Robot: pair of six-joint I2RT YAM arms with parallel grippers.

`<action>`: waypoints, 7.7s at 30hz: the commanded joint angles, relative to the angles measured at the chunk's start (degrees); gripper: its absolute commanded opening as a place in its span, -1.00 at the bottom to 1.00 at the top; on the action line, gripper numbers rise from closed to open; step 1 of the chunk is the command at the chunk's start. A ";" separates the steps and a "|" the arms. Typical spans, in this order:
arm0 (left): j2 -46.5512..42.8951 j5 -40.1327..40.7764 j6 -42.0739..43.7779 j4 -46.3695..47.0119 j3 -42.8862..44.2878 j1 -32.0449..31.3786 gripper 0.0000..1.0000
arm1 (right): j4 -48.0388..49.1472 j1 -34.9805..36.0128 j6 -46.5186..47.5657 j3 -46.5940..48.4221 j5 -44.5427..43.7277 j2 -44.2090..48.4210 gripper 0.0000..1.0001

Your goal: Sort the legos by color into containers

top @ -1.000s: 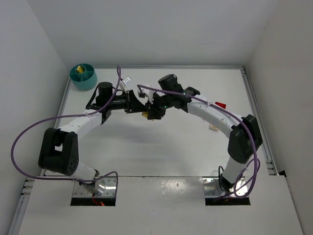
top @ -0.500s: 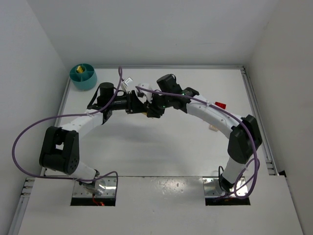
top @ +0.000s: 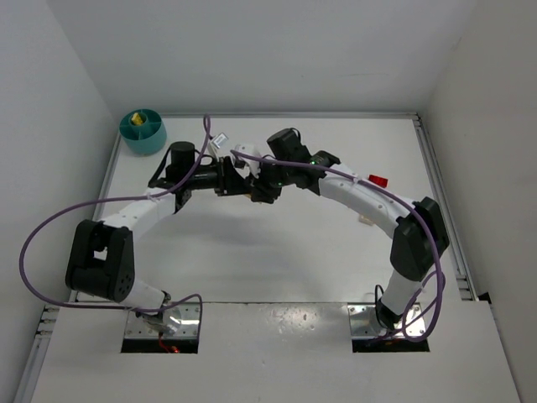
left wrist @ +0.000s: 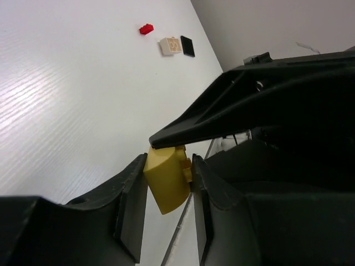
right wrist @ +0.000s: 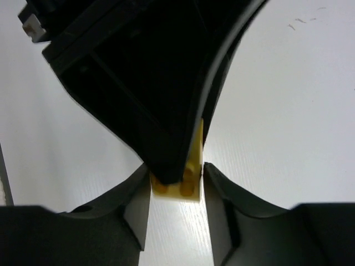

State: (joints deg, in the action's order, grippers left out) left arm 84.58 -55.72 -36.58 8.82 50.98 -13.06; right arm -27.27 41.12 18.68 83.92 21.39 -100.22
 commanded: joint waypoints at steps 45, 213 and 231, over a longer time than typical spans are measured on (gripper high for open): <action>43.04 35.50 26.55 -31.23 75.67 33.10 -0.77 | 2.13 -6.06 -1.71 -7.54 0.76 10.22 0.15; 19.31 37.00 30.34 -23.50 37.27 30.47 0.79 | -14.39 -42.53 24.57 -18.70 -15.32 -7.08 0.17; 16.14 10.48 24.93 -25.78 29.26 19.84 0.70 | -18.27 -33.58 10.78 9.04 7.08 -9.46 -0.73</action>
State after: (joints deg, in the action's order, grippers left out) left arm 102.96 -35.99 -7.18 -17.15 80.84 9.47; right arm -46.11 3.73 35.27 86.28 19.40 -108.20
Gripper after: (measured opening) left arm 0.851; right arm 0.362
